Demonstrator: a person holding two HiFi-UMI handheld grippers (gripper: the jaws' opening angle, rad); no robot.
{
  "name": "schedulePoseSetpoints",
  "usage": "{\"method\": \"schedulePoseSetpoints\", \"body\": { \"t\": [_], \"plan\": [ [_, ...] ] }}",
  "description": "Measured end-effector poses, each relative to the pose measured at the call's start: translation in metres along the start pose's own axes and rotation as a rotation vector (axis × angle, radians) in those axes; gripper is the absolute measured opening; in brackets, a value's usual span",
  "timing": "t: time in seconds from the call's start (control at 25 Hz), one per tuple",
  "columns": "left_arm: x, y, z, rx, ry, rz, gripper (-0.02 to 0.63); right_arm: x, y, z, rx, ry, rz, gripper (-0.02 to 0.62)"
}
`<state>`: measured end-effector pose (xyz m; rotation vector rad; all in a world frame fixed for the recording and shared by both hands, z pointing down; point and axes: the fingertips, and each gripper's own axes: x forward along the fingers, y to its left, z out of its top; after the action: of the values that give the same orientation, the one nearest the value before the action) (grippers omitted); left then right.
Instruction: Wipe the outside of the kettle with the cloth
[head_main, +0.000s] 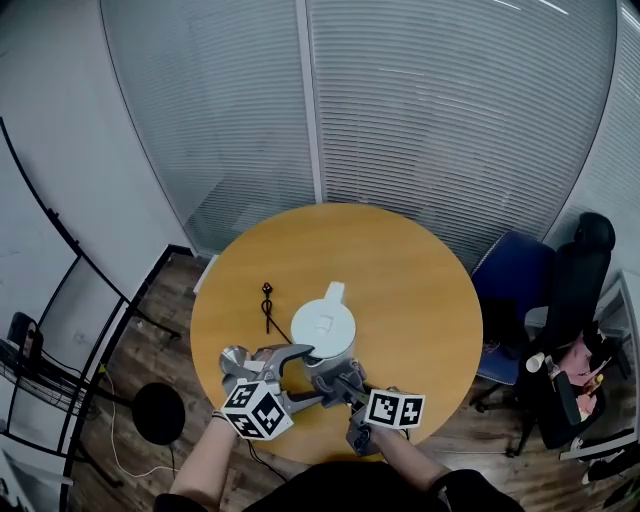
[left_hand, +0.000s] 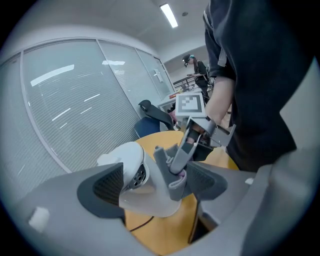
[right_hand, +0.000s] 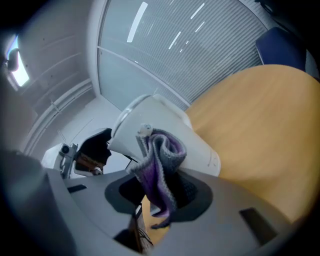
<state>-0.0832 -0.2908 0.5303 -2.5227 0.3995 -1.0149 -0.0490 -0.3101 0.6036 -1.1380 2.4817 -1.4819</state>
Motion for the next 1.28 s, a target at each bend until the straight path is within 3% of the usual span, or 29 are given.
{"method": "schedulePoseSetpoints", "body": {
  "t": [0.32, 0.44, 0.52, 0.68, 0.92, 1.0, 1.08, 1.28],
  "plan": [
    [0.002, 0.002, 0.003, -0.065, -0.026, 0.042, 0.39, 0.028, -0.083, -0.044, -0.001, 0.126, -0.218, 0.117],
    [0.002, 0.003, 0.004, -0.09, -0.036, 0.063, 0.39, 0.028, -0.085, -0.048, 0.013, 0.132, -0.226, 0.117],
    [0.002, 0.003, 0.004, -0.105, -0.05, 0.074, 0.39, 0.018, -0.074, -0.039, -0.043, 0.129, -0.214, 0.117],
    [0.002, 0.005, 0.005, -0.13, -0.076, 0.095, 0.39, -0.024, -0.036, 0.019, -0.307, 0.0, -0.218, 0.117],
    [0.001, 0.007, 0.007, -0.178, -0.101, 0.118, 0.39, -0.07, 0.034, 0.095, -0.909, -0.188, -0.353, 0.117],
    [0.001, 0.007, 0.007, -0.187, -0.1, 0.117, 0.39, -0.066, 0.053, 0.098, -1.095, -0.18, -0.392, 0.117],
    [0.002, 0.006, 0.008, -0.195, -0.099, 0.115, 0.39, -0.055, 0.059, 0.09, -1.207, -0.137, -0.41, 0.117],
    [0.003, 0.006, 0.008, -0.21, -0.098, 0.115, 0.39, -0.028, 0.033, 0.066, -1.324, -0.008, -0.466, 0.117]
  ]
}}
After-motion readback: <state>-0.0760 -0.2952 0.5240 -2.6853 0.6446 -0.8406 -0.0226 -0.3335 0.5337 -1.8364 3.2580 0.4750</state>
